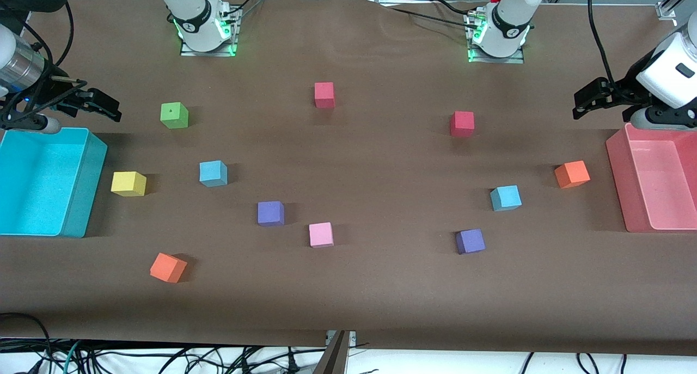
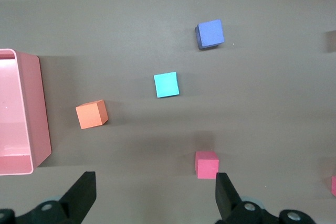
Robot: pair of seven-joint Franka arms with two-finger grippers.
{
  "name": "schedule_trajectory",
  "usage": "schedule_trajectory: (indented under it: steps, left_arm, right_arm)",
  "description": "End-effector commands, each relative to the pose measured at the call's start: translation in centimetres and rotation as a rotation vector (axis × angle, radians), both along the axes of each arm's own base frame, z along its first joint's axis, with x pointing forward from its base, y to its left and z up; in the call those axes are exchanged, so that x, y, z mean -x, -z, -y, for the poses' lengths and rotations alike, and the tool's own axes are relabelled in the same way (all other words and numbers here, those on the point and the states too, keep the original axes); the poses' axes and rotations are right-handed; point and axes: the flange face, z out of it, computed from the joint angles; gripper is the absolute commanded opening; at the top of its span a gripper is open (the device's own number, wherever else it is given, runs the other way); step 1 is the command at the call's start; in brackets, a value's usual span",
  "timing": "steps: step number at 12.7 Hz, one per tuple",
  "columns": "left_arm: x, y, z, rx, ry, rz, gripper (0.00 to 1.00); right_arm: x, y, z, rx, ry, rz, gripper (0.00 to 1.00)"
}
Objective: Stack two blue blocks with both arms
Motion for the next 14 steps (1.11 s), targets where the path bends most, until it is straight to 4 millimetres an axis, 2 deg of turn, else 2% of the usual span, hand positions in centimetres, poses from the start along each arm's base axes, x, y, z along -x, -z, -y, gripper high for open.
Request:
schedule_trajectory:
  steps: [1, 4, 7, 11, 12, 14]
  left_arm:
    - [0.1, -0.3, -0.2, -0.027, 0.018, 0.003, 1.00]
    - [0.1, -0.4, -0.2, -0.027, 0.018, 0.004, 1.00]
    - [0.1, -0.4, -0.2, -0.027, 0.017, 0.004, 1.00]
    - [0.1, -0.3, -0.3, -0.027, 0.017, 0.001, 1.00]
    - [0.1, -0.3, -0.3, -0.027, 0.017, 0.001, 1.00]
    - [0.1, -0.3, -0.3, -0.027, 0.017, 0.001, 1.00]
  right_arm:
    - [0.2, 0.1, 0.0, -0.011, 0.013, 0.000, 1.00]
    - [0.2, 0.2, 0.0, -0.013, 0.002, -0.005, 1.00]
    - [0.0, 2.0, -0.1, -0.016, -0.007, -0.042, 1.00]
    - [-0.1, 2.4, -0.2, -0.016, -0.007, -0.048, 1.00]
    - [-0.3, 3.4, -0.4, -0.016, -0.010, -0.065, 1.00]
    - [0.0, 6.9, -3.3, -0.013, -0.060, -0.123, 1.00]
